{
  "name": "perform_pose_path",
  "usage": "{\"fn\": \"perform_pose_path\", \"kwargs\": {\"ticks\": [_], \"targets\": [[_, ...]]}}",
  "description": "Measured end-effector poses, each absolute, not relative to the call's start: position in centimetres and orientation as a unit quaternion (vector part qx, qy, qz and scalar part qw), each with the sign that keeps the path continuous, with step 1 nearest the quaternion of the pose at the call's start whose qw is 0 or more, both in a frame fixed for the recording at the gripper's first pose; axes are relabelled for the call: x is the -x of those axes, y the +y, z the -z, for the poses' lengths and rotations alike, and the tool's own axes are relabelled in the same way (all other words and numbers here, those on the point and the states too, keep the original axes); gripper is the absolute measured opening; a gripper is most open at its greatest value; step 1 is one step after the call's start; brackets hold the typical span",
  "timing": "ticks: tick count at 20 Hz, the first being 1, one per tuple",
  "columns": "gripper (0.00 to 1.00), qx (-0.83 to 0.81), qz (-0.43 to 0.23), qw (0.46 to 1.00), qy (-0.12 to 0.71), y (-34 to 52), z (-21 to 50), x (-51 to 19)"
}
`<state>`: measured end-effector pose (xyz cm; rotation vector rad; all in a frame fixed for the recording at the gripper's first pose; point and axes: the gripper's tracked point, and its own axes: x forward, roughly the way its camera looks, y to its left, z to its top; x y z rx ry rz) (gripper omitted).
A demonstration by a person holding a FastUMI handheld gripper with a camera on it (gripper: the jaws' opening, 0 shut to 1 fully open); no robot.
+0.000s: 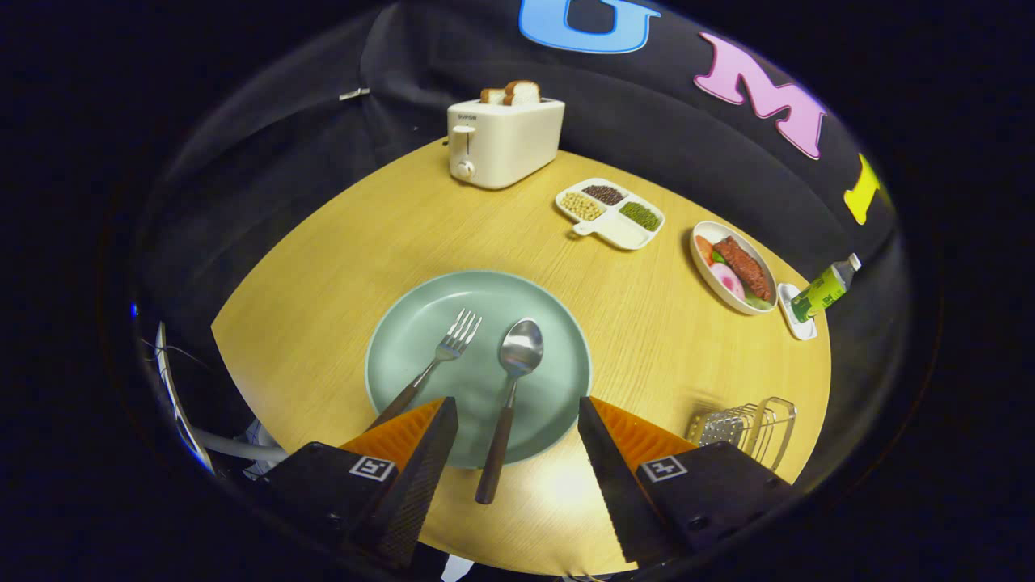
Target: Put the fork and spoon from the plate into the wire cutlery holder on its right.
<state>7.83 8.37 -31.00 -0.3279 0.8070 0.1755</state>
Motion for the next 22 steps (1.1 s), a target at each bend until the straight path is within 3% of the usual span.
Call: {"fn": "perform_pose_path", "kwargs": {"ticks": [10, 11, 13, 14, 15, 16, 17, 22], "targets": [[0.69, 0.12, -0.071, 0.85, 0.508, 8.4, 37.0, -8.1], [0.47, 0.118, -0.068, 0.846, 0.515, 8.3, 37.3, -8.2], [0.29, 0.11, -0.074, 0.842, 0.522, 8.7, 37.5, -8.3], [0.3, 0.11, -0.072, 0.839, 0.528, 8.5, 37.2, -8.1], [0.22, 0.108, -0.065, 0.838, 0.531, 8.3, 37.3, -8.3], [0.22, 0.107, -0.057, 0.84, 0.529, 8.0, 37.2, -8.7], [0.12, 0.101, -0.063, 0.838, 0.532, 8.2, 37.4, -8.8], [0.09, 0.076, -0.071, 0.84, 0.532, 7.9, 36.7, -8.7]]}}
